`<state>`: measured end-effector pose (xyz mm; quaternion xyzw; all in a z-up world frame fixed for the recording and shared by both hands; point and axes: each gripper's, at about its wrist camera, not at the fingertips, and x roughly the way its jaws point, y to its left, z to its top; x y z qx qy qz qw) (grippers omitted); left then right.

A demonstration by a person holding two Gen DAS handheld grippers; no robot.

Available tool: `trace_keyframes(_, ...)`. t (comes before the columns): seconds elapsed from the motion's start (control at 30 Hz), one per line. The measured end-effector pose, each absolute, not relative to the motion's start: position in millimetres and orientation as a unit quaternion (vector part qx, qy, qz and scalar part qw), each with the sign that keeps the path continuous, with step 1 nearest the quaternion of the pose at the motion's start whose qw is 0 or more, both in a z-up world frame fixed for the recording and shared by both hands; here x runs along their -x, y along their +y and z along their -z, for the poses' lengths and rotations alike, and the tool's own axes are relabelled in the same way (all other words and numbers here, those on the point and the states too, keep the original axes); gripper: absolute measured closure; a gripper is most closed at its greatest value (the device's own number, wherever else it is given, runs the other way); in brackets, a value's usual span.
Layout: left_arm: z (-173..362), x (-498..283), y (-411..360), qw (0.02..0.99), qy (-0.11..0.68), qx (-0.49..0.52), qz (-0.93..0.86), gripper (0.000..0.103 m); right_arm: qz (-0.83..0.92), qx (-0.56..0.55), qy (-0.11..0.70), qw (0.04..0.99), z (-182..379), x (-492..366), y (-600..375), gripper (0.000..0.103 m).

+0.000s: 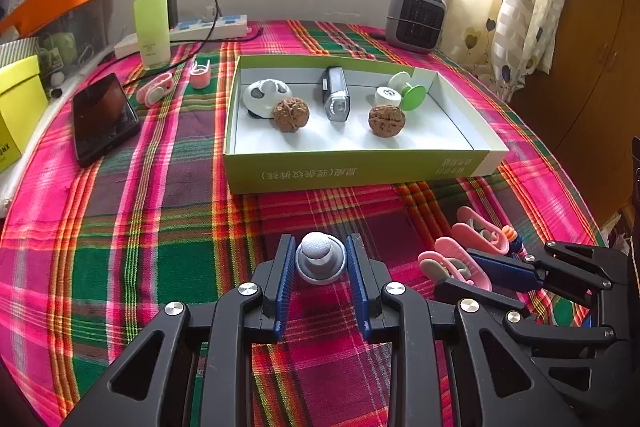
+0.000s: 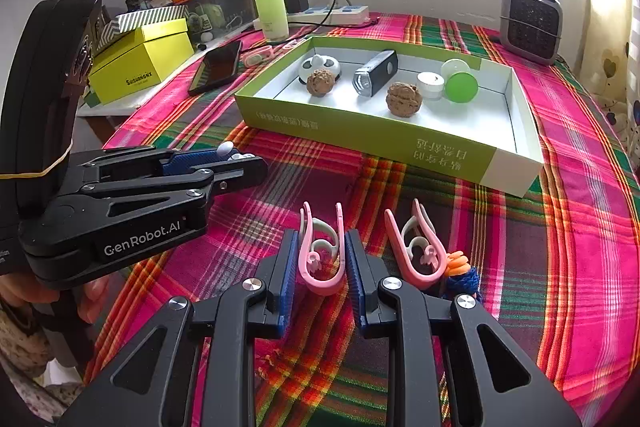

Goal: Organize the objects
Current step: 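Carry the white knob with the left gripper while the right gripper carries the pink clip to the tray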

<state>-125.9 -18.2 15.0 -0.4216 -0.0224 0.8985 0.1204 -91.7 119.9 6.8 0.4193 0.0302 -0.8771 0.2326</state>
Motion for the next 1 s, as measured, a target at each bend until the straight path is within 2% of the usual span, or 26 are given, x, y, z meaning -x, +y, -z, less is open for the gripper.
trace_keyframes(1.0,-40,136,-23,0.116,-0.024,0.394,-0.911,0.079,0.895,-0.383,0.010,0.228,-37,108,129,0.078)
